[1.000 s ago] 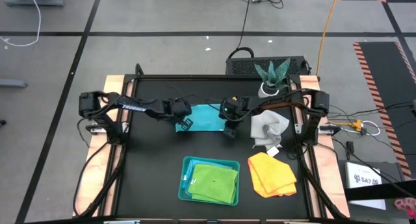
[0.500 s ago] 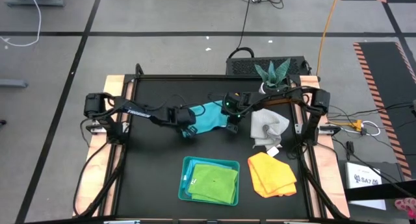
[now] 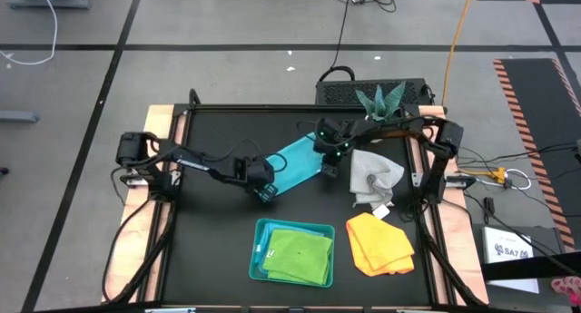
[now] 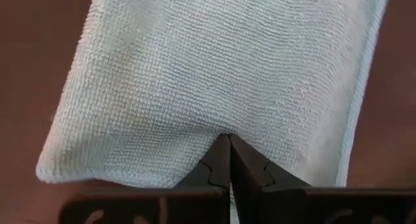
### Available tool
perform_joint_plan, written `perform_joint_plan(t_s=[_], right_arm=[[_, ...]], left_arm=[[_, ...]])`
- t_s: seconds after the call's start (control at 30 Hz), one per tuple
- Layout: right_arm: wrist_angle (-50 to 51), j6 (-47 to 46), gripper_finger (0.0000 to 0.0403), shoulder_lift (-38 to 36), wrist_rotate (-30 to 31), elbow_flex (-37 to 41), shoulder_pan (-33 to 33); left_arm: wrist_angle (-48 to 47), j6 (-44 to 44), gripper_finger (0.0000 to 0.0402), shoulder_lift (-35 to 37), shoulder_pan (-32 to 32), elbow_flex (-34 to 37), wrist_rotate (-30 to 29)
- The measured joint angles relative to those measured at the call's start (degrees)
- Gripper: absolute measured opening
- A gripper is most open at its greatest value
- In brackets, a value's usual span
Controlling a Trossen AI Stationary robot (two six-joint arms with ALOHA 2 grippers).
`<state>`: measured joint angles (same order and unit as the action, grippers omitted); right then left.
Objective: Fold microfiber towels
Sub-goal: Fold the blue microfiber cloth
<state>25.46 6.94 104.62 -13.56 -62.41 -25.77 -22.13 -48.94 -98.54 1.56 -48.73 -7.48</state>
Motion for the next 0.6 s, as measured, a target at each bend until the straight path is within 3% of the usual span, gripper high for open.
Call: perform_joint_plan(t_s=[0.27, 0.6], right_arm=[[-1.9, 1.7, 0.0, -0.2, 0.2, 0.0, -2.3], [-3.5, -0.3, 0.0, -2.4, 0.1, 0.1, -2.7]], left_arm=[[3.2, -3.9, 0.0004, 0.0, -1.9, 0.0, 0.5], [5.4, -0.9, 0.0003, -0.2, -1.9, -1.3, 1.9]])
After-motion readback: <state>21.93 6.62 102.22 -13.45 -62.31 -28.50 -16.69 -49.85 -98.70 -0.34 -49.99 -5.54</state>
